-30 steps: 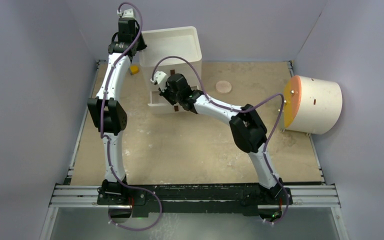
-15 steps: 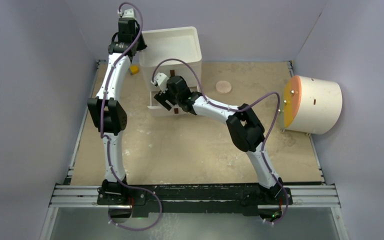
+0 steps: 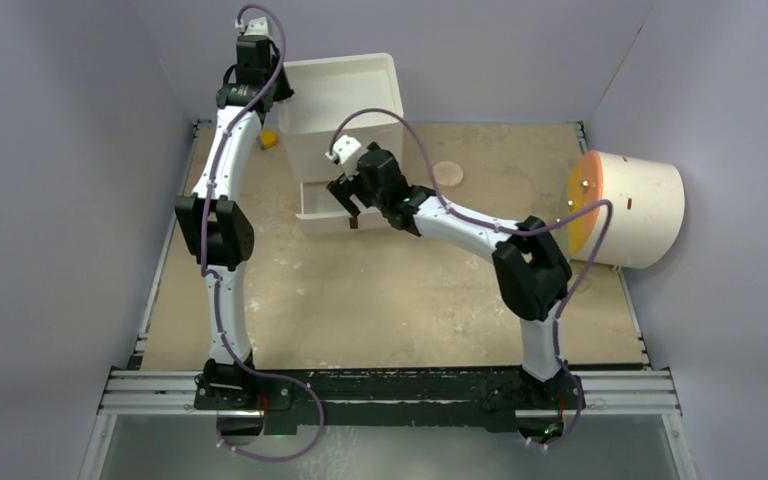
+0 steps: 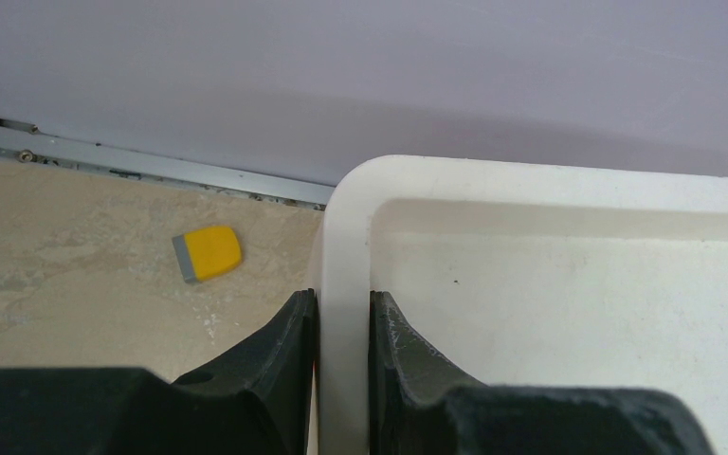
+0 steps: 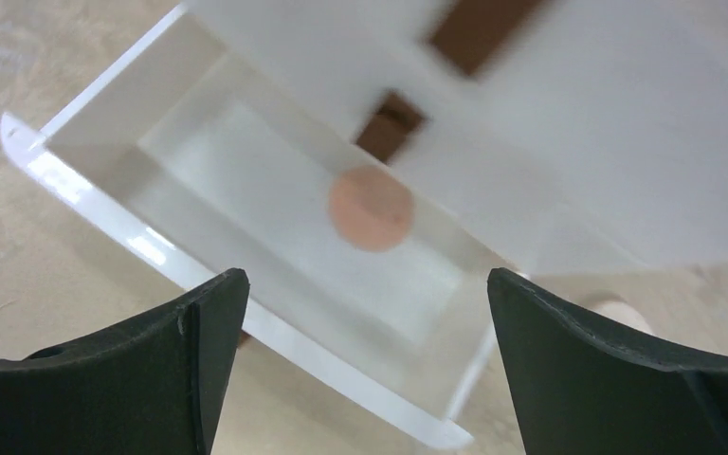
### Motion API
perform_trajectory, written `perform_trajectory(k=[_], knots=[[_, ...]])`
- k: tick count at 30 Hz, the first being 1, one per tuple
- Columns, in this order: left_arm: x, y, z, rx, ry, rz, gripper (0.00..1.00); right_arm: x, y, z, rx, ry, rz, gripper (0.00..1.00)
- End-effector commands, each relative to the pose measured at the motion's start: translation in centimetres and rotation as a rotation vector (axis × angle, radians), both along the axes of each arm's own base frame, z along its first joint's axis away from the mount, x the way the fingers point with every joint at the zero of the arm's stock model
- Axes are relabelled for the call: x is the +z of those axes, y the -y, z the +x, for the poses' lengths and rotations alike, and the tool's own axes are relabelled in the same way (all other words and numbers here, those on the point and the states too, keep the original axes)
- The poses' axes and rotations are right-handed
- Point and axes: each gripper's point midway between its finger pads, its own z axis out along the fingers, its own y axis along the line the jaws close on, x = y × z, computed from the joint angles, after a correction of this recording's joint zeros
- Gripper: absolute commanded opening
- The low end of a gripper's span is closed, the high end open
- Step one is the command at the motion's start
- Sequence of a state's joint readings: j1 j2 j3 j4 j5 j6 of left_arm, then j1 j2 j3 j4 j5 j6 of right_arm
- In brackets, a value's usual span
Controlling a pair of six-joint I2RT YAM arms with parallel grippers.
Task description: Organize the makeup
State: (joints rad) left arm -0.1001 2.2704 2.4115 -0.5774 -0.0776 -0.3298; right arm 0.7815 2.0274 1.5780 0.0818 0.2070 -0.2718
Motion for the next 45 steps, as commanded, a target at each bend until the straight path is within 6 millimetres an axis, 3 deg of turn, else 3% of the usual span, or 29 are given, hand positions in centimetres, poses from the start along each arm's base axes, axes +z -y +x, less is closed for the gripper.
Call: perform_trajectory(k=[1,5,8,12,16,20,31,41,45], knots=[[-6.5,1.4,-2.2,-0.056,-0.216,-0.055,0.0,9.4,7.3,3.7,-0.272,0.147,0.248,0.99],[-6.4,1.3,-2.3,-0.056,-0.216,-0.054,0.0,8.2,15.1,6.6,-0.515,0.116,0.278,0.99],[-6.3,1.4,-2.4,-0.058,-0.218,-0.052,0.0,5.8,18.9,8.2,-0.617,0.007,0.34,0.99],[-6.3,1.3,-2.6,-0.059,-0.219,-0.048,0.0,1.6,22.4,10.2,-0.713,-0.162,0.427,0.92],[-6.5,1.2,-2.6,-0.06,-0.223,-0.038,0.0,-1.9,24.5,11.7,-0.771,-0.269,0.444,0.82],[-6.5,1.2,-2.6,-0.062,-0.222,-0.037,0.0,-4.4,24.8,12.6,-0.78,-0.317,0.442,0.77],[-6.9,1.2,-2.2,-0.066,-0.222,-0.035,0.0,-8.0,25.5,13.5,-0.805,-0.347,0.413,0.48],[-7.5,1.2,-2.1,-0.067,-0.231,-0.032,0.0,-10.4,25.7,14.0,-0.817,-0.379,0.364,0.47],[-7.5,1.1,-2.0,-0.068,-0.232,-0.028,0.0,-11.1,25.7,13.9,-0.817,-0.395,0.355,0.37]])
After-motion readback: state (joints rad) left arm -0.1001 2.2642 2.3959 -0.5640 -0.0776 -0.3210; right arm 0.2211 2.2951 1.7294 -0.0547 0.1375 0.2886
